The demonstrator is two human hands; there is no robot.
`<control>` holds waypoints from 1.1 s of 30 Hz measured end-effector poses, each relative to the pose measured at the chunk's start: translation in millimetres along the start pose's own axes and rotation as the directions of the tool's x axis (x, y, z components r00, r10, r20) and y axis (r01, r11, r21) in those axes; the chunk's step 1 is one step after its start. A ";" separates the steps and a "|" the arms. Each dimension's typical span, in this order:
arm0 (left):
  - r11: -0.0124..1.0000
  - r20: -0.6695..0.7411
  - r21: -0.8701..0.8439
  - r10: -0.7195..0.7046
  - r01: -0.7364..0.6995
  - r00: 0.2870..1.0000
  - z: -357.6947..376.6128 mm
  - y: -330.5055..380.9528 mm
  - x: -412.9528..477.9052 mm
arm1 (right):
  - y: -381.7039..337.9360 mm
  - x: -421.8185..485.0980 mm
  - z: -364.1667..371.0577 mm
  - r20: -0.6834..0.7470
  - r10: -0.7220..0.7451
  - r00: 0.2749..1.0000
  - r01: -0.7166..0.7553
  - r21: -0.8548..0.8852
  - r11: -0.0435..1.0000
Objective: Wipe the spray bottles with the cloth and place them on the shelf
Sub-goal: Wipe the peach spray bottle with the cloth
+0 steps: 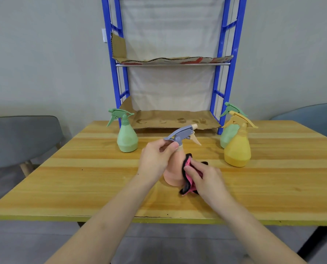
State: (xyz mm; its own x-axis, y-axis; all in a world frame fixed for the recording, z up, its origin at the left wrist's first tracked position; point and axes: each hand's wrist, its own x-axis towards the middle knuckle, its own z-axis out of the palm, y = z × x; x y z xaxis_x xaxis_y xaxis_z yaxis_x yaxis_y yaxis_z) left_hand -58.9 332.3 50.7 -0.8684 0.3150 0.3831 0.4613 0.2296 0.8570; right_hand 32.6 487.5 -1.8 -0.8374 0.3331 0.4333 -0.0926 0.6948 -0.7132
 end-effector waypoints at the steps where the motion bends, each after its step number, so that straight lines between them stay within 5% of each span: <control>1: 1.000 -0.003 0.005 -0.001 0.001 1.000 0.6 -0.2 -0.1 | 0.2 -0.4 -1.8 0.012 -0.001 1.000 0.001 0.006 1.000; 9: 1.000 -0.006 0.015 -0.015 0.015 1.000 1.2 2.5 0.1 | -30.0 6.5 14.7 -0.129 -0.013 0.992 0.015 0.018 1.000; 14: 0.999 -0.005 0.034 -0.036 0.036 0.999 0.9 1.3 2.8 | -17.3 -7.0 1.4 -0.022 -0.016 1.000 0.014 -0.071 0.997; 21: 0.997 0.039 0.068 -0.026 0.023 0.999 -1.9 6.1 1.8 | -10.2 4.2 -12.4 0.098 -0.030 0.995 0.015 0.154 0.988; 33: 1.000 0.090 -0.018 -0.012 0.014 0.996 -6.8 6.8 0.3 | -21.1 10.7 -7.2 0.082 -0.067 0.994 0.048 0.216 0.975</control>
State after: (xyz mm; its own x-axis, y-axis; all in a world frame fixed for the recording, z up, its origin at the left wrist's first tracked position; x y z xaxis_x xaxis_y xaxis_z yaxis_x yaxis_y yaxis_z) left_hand -57.3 327.7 58.9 -0.8540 0.3935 0.3404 0.4461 0.2169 0.8683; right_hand 29.5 481.1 21.8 -0.8708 0.2328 0.4331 -0.2463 0.5560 -0.7939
